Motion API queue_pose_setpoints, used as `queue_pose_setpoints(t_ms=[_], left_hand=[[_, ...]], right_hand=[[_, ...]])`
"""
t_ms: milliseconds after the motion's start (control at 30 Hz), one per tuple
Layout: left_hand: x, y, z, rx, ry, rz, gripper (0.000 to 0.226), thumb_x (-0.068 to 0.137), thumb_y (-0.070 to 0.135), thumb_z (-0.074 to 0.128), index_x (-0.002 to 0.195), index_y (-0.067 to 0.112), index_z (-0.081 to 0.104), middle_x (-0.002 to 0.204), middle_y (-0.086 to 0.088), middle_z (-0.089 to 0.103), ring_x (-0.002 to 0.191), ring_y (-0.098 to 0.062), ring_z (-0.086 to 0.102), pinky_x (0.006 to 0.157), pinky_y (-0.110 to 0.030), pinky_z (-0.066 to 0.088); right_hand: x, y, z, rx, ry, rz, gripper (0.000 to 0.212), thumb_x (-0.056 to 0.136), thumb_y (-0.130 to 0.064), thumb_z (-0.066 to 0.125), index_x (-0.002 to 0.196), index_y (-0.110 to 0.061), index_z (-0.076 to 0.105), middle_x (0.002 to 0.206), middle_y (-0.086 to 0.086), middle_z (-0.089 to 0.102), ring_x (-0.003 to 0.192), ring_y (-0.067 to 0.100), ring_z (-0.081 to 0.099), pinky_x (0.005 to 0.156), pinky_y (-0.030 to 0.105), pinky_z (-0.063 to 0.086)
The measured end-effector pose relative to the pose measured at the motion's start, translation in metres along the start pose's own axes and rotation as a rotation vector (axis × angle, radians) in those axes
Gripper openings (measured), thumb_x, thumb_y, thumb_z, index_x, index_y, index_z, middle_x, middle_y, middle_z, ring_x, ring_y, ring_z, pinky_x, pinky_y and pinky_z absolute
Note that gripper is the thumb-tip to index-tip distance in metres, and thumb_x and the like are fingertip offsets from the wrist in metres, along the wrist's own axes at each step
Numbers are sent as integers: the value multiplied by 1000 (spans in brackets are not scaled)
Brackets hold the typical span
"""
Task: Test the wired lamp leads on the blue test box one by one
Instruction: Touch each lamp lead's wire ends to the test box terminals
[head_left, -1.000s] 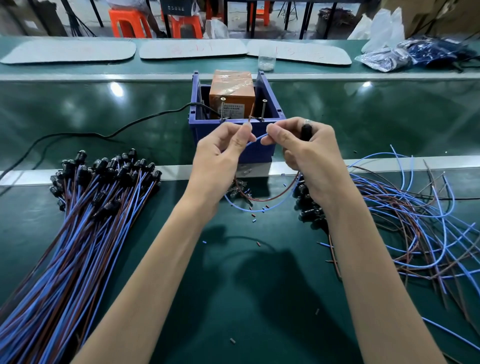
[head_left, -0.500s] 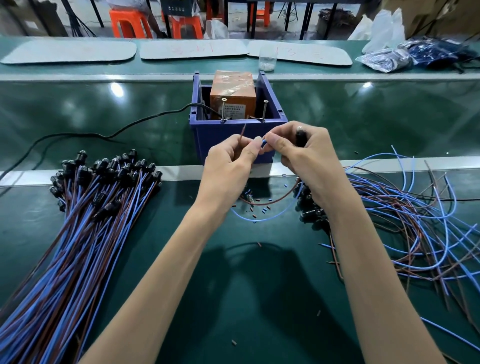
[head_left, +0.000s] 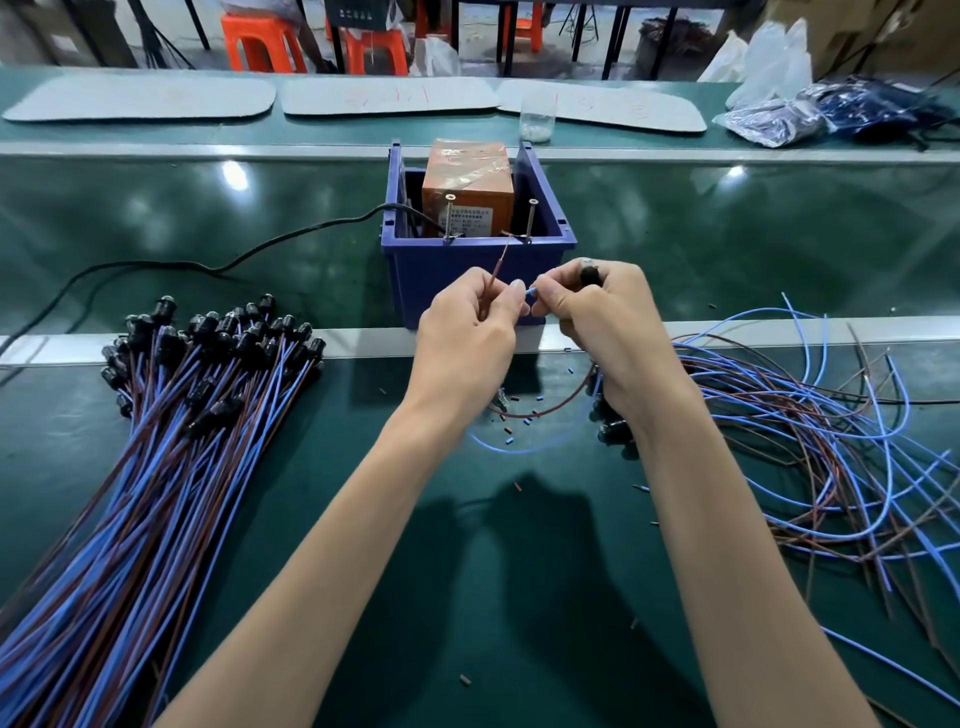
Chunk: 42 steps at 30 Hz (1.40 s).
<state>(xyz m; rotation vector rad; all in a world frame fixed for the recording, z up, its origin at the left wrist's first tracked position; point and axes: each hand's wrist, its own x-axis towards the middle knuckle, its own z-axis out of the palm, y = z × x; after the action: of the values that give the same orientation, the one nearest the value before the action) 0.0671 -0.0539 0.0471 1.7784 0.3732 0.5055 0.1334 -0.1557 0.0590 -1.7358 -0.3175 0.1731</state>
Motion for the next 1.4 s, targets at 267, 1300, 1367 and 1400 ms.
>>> queue_pose_setpoints(t_ms=[267, 1300, 1367, 1400], left_hand=[[5, 3, -10, 25, 140, 6, 26, 97, 26, 54, 72, 20, 58, 42, 24, 47, 45, 3, 42, 48, -10, 33], [-5, -2, 7, -493, 162, 34, 17, 92, 18, 61, 76, 23, 59, 66, 11, 61, 63, -8, 51, 65, -29, 45], [-4, -3, 8, -480, 182, 10, 19, 92, 17, 61, 75, 23, 60, 63, 13, 58, 59, -4, 50, 65, -25, 44], [-4, -3, 9, -492, 191, -6, 18, 93, 16, 60, 76, 21, 60, 65, 11, 59, 60, -4, 53, 65, -24, 46]], right_hand=[[2, 4, -3, -93, 6, 43, 25, 88, -11, 59, 65, -19, 66, 57, -7, 64, 44, -1, 44, 52, 13, 31], [-21, -9, 27, 590, -168, 9, 15, 96, -12, 57, 90, -9, 70, 56, -11, 65, 45, -3, 56, 41, 8, 40], [-21, -9, 28, 601, -111, 22, 12, 93, -9, 60, 95, -8, 71, 57, -12, 65, 45, -5, 54, 41, 8, 39], [-20, -8, 29, 587, -84, 19, 11, 92, -8, 60, 94, -8, 72, 55, -13, 64, 45, -5, 53, 42, 7, 39]])
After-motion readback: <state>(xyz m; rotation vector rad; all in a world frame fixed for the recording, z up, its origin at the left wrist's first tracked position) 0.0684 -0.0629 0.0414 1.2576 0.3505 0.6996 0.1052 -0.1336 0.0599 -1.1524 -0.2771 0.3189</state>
